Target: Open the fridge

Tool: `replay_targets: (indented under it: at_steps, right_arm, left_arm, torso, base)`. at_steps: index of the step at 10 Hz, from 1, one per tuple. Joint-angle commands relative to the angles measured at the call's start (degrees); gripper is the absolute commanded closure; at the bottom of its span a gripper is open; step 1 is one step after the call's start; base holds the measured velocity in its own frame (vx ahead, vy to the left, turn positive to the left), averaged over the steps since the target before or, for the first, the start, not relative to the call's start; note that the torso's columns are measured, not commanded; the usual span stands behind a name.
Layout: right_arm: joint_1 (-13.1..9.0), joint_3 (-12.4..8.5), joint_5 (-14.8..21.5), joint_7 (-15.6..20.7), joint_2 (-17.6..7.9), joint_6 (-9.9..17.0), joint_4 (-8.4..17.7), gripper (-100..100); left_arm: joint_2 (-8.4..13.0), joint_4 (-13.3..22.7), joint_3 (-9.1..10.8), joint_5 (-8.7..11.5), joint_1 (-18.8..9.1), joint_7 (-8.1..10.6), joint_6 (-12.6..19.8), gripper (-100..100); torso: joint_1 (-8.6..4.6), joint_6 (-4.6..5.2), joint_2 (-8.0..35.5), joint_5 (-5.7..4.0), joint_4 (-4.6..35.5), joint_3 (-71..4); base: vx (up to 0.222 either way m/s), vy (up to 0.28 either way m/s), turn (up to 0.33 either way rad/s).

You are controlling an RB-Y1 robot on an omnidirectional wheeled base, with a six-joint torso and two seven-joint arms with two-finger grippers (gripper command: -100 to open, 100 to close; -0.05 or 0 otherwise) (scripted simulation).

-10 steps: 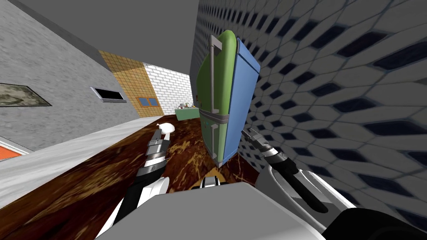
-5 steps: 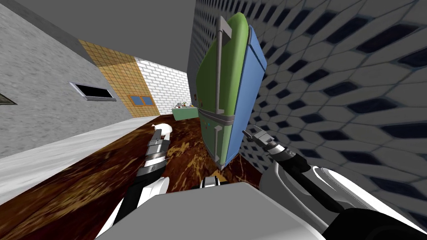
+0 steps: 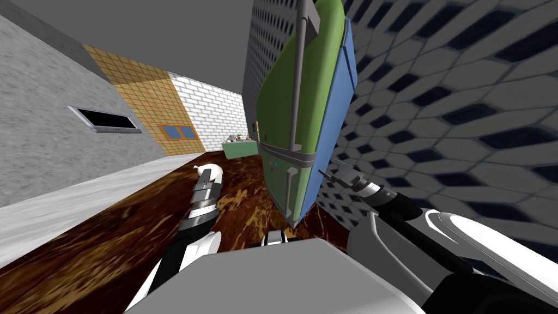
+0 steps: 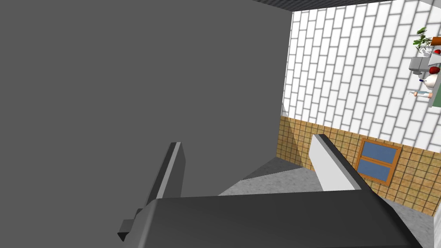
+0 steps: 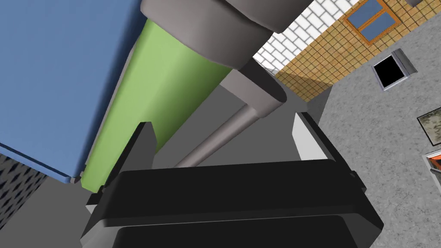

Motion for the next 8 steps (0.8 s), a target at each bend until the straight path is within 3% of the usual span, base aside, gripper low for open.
replay_targets:
  at_steps: [1, 8]
  right_arm:
    - [0.68, -3.80, 2.62, 2.13, -3.91, 0.15, -0.38, -100]
    - [2.18, -11.53, 7.69, 6.21, -12.26, 0.50, -1.40, -100]
  left_arm:
    - [0.00, 0.00, 0.00, 0.00, 0.00, 0.00, 0.00, 0]
    - [0.01, 0.00, 0.01, 0.00, -0.01, 0.00, 0.00, 0]
  torso:
    - [-0.13, 0.00, 0.07, -0.04, 0.03, 0.05]
    - [-0.07, 0.00, -0.04, -0.02, -0.01, -0.02]
  base:
    - [0.123, 0.105, -0.029]
    - [0.102, 0.102, -0.025]
